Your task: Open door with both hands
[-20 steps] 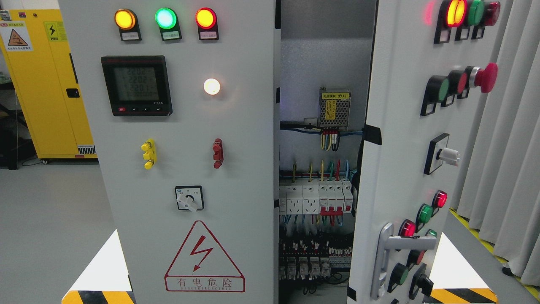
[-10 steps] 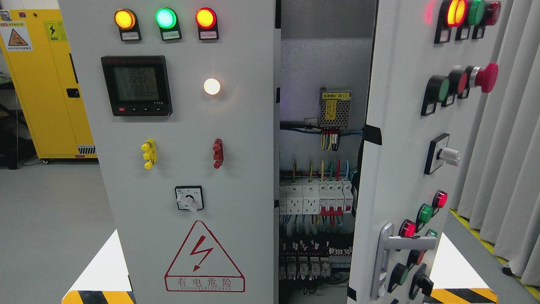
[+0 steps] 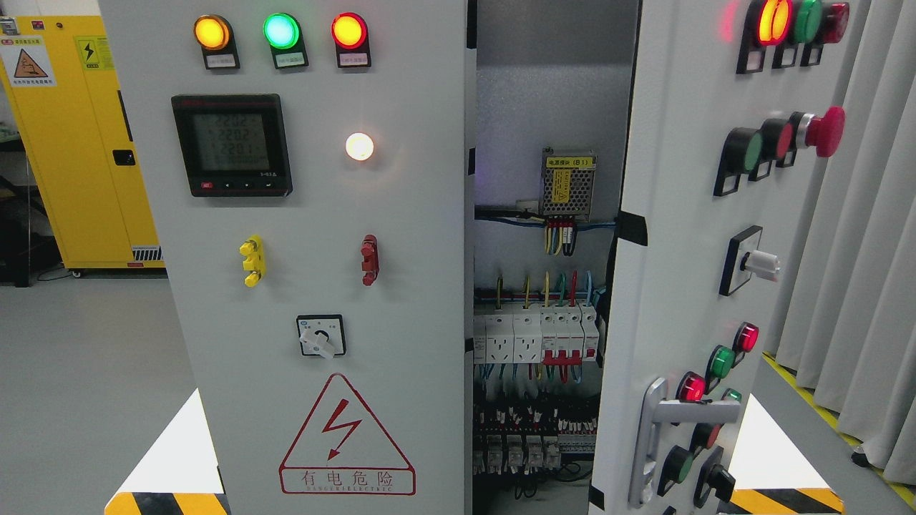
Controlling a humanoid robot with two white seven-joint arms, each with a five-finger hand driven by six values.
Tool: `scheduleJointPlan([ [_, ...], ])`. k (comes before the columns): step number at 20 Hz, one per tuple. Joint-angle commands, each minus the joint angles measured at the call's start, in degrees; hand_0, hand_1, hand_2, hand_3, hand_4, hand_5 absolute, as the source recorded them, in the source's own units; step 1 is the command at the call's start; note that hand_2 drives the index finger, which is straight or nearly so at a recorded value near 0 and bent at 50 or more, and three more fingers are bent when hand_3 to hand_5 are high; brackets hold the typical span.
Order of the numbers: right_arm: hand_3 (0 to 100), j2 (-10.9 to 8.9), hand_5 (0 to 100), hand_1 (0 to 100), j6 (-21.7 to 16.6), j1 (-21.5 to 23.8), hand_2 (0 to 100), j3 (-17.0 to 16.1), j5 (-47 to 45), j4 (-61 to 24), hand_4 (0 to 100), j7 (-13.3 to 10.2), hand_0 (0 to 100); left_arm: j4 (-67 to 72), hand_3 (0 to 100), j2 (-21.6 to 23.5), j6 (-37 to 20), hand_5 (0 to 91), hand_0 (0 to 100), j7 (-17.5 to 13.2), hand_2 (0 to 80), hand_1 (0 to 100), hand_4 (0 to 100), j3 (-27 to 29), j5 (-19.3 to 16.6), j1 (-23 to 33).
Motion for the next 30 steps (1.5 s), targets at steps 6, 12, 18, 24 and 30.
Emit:
scheduleJointPlan([
  [6, 0, -0.04, 0, 50, 0.0, -0.1, 4, 0.0, 0.0, -0.1, 0, 0.0, 0, -51.4, 0, 14.6, 9.7, 0.0, 12, -4.5, 0.0, 56, 0, -6.4, 12.5, 4.7],
  [12, 0, -0.04, 0, 50, 0.0, -0.1, 4, 0.0, 0.0, -0.1, 0, 0.0, 0, -61.8, 0, 22.1, 10.2, 0.0, 12, -4.7, 0.0, 56, 0, -9.9, 17.9, 3.8],
  [18, 0, -0.04, 0, 50, 0.0, -0.1, 4, 0.0, 0.0, -0.1, 0, 0.0, 0, -72.7, 0, 30.7, 10.3, 0.0, 12, -5.1, 0.0, 56, 0, -14.2, 25.9, 1.4],
  [24, 0, -0.04, 0, 50, 0.0, -0.1, 4, 0.0, 0.0, -0.1, 0, 0.0, 0, -75.1, 0, 35.3, 12.7, 0.0, 12, -8.9, 0.0, 56, 0, -15.2, 30.7, -5.6],
  [30, 0, -0.04, 0, 50, 0.0, 0.0, 4, 0.0, 0.0, -0.1, 0, 0.0, 0, -77.5, 0, 37.7, 25.4, 0.0, 12, -8.9, 0.0, 56, 0, -15.5, 43.8, -22.2],
])
